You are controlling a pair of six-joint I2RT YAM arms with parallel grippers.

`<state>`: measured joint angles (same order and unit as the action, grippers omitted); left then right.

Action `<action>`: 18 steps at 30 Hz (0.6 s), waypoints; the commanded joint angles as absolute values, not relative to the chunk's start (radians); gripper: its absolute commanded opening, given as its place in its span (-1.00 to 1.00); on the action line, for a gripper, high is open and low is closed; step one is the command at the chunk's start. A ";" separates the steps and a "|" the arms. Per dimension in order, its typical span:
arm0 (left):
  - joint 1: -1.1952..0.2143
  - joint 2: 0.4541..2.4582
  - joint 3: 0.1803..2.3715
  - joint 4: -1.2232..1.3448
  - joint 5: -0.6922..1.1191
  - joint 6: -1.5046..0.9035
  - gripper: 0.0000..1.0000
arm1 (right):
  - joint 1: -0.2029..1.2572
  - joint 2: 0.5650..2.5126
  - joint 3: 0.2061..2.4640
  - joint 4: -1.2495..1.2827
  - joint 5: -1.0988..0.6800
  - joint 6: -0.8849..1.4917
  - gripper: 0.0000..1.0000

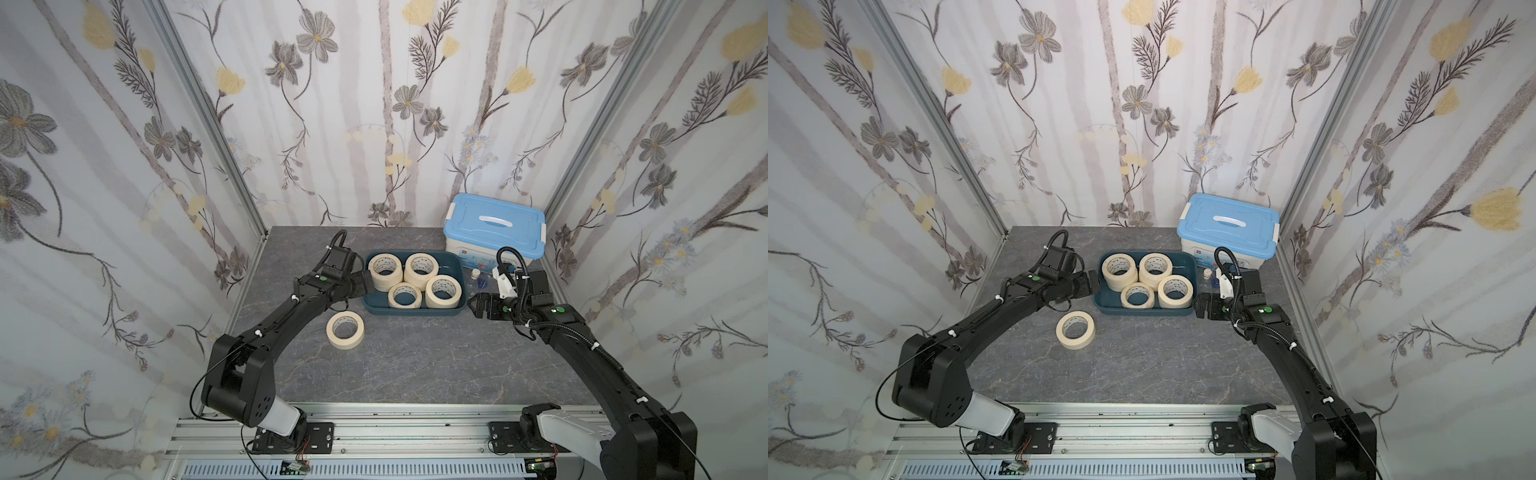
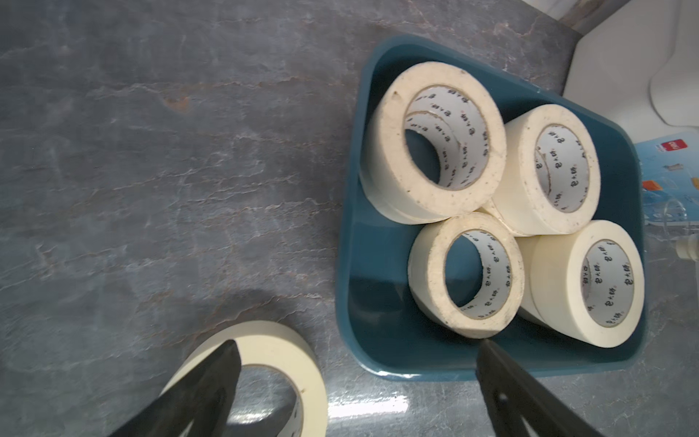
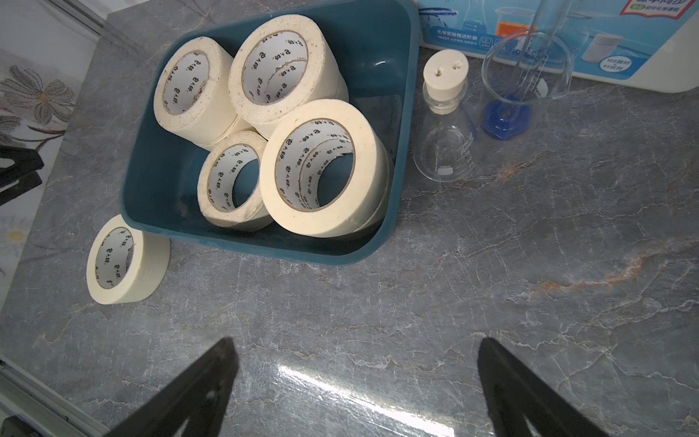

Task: Take out the art tape in the storage box
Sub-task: Place the art tape at the center of the board, then pick up the art tape from the storage box.

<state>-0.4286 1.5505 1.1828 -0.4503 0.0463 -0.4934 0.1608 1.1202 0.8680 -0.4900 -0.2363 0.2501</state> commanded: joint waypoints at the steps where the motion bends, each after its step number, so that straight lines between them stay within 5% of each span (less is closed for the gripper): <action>1: -0.458 1.619 1.256 -0.475 0.063 -0.462 1.00 | 0.162 1.110 0.878 -0.491 -0.244 0.248 1.00; 18: -0.558 1.966 1.556 -0.560 0.144 -0.441 0.69 | 0.163 1.091 0.878 -0.514 -0.236 0.252 1.00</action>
<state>-0.5518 1.9442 1.5391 -0.5308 0.1314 -0.4477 0.1608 1.0981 0.8722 -0.5034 -0.2363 0.2504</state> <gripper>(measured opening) 0.847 0.999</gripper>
